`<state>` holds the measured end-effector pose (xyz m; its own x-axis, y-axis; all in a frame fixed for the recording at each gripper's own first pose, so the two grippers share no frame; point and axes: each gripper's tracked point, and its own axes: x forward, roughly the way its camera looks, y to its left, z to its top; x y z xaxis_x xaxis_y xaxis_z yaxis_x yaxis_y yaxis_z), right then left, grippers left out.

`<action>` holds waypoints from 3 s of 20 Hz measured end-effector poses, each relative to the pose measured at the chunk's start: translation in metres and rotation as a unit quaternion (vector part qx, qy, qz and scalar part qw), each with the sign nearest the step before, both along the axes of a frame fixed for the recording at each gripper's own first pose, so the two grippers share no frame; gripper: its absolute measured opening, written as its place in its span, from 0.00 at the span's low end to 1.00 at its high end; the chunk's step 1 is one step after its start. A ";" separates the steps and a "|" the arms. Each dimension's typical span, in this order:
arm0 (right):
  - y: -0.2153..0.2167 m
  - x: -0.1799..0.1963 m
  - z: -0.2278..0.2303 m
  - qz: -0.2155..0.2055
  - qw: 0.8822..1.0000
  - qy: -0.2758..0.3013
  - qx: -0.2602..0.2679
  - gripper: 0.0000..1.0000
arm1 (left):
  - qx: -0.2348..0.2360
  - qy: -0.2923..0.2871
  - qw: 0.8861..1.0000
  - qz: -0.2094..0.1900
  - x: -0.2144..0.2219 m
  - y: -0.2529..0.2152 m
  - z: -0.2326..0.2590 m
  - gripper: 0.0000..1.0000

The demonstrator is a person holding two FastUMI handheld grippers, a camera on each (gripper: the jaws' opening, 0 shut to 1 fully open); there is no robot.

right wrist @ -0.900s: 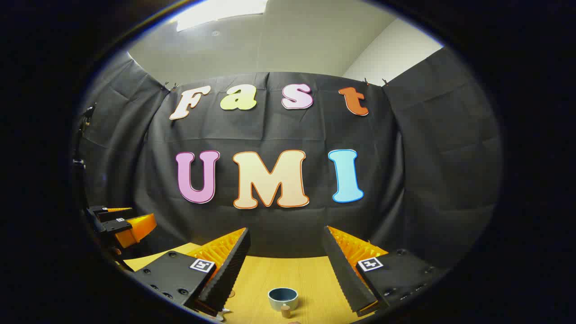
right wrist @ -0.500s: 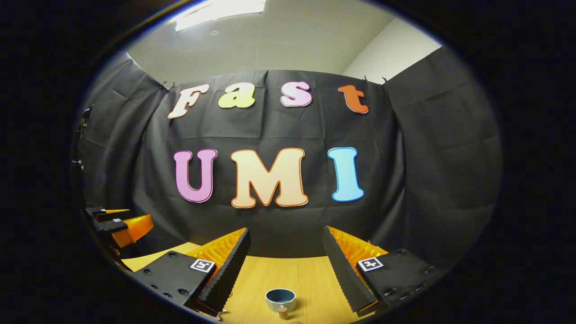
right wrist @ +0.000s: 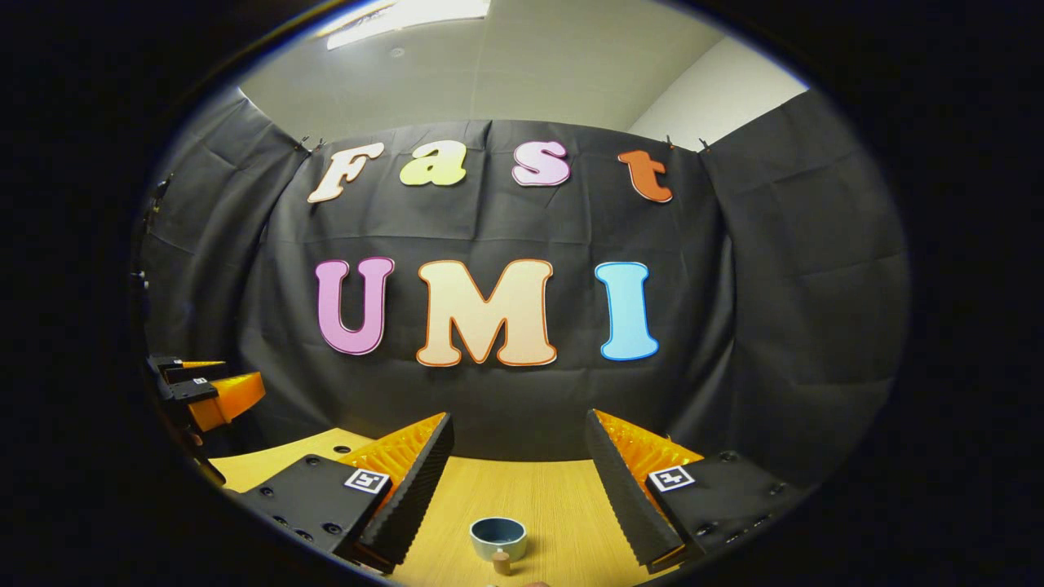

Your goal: Put the toothbrush and toothpaste on the desktop into the cup, then pick up the cup and place it on the coaster on the desktop.

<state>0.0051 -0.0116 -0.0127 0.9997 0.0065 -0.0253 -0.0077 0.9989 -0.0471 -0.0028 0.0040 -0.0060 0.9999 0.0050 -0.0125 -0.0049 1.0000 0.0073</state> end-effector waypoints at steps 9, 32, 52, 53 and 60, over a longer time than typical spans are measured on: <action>-0.002 -0.004 -0.027 0.002 0.999 0.037 -0.017 1.00 | 0.007 -0.010 1.000 0.003 0.000 0.002 0.002 0.93; -0.020 -0.062 -0.260 0.007 0.927 0.373 -0.046 1.00 | 0.029 0.010 0.999 0.010 -0.002 0.011 -0.014 0.93; -0.012 -0.133 -0.357 0.007 0.815 0.576 -0.064 0.92 | 0.037 0.043 0.998 0.016 -0.009 0.025 -0.040 0.96; -0.010 -0.138 -0.357 0.011 0.808 0.587 -0.060 0.89 | 0.036 0.045 0.998 0.017 -0.008 0.026 -0.040 0.95; -0.001 -0.138 -0.360 0.020 0.785 0.617 -0.054 0.63 | 0.039 0.062 0.997 0.005 -0.005 0.022 -0.056 0.94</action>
<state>-0.1331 -0.0126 -0.3729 0.2117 -0.0315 -0.9768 -0.1458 0.9873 -0.0635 -0.0078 0.0263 -0.0622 0.9906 0.0211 -0.1354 -0.0095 0.9963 0.0857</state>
